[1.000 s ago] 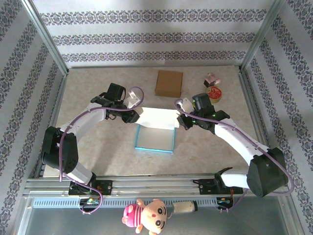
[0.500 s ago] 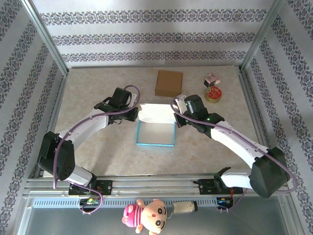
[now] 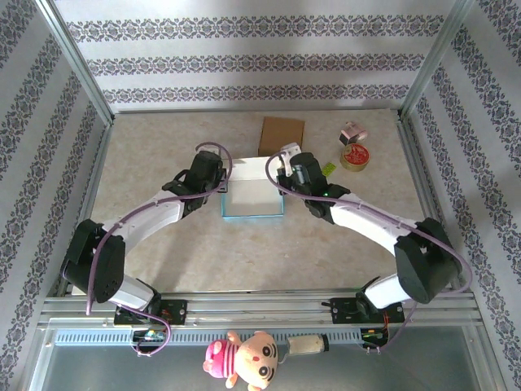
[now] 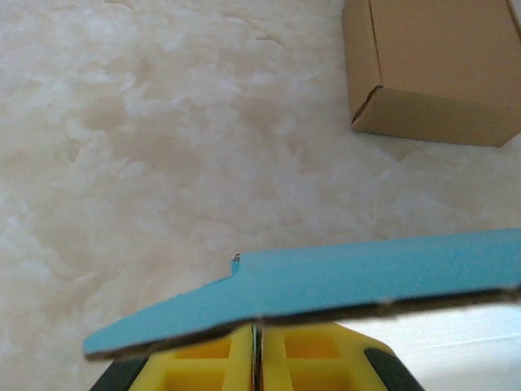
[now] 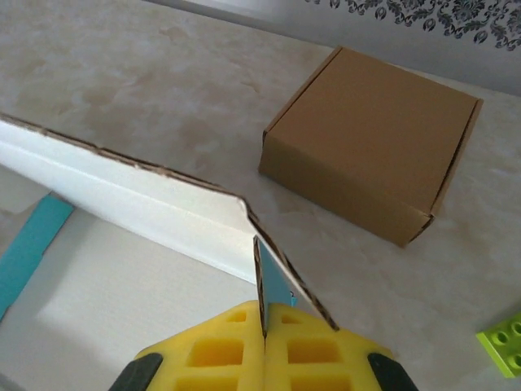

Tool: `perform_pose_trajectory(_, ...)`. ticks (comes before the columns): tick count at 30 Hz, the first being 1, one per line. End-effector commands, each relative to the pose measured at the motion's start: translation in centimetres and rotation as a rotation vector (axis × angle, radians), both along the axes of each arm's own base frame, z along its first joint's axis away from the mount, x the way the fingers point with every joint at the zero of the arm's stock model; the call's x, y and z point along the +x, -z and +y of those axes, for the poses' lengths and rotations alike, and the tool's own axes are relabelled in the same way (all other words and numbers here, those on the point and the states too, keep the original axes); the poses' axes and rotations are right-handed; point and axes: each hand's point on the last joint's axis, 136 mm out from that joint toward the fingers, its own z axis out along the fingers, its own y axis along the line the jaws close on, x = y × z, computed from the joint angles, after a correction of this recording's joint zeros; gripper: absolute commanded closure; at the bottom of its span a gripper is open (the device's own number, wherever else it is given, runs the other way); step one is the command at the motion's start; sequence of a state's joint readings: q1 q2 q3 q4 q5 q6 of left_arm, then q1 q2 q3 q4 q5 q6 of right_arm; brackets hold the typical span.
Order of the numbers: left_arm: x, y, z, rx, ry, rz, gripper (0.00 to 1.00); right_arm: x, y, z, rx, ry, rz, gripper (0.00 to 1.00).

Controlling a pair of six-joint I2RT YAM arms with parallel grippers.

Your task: Fold the paper box

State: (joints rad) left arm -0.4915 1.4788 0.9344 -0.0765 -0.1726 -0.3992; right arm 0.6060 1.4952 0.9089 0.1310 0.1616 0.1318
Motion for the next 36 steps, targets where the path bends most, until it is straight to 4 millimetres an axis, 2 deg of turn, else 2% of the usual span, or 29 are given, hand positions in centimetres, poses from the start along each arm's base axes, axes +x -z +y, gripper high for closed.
perform_pose_trajectory(1,0.1,-1.6,-3.0,-0.121,0.052,-0.075,0.91,0.3,-0.3,2.1,0.148,-0.008,-0.009,1.0)
perform_pose_trajectory(4,-0.4,-0.9,-3.2,-0.151,0.059,-0.057,0.91,0.1,0.6,2.5,0.215,0.008,0.048,1.0)
perform_pose_trajectory(14,-0.5,-1.2,-3.5,-0.187,0.053,-0.048,0.91,-0.4,2.6,3.3,0.33,0.067,0.21,1.0)
perform_pose_trajectory(18,-0.8,-0.7,-3.8,-0.216,0.055,-0.031,0.91,-0.9,3.4,3.6,0.331,0.061,0.232,1.0)
perform_pose_trajectory(23,-1.7,-0.1,-3.6,-0.233,0.048,-0.019,0.91,-1.6,5.0,3.1,0.303,0.067,0.249,1.0)
perform_pose_trajectory(33,-2.8,0.3,-3.3,-0.26,0.039,-0.004,0.9,-3.1,6.0,3.6,0.346,0.091,0.302,1.0)
perform_pose_trajectory(36,-3.0,0.5,-3.4,-0.266,0.041,-0.004,0.9,-3.6,6.6,3.6,0.296,0.081,0.281,0.99)
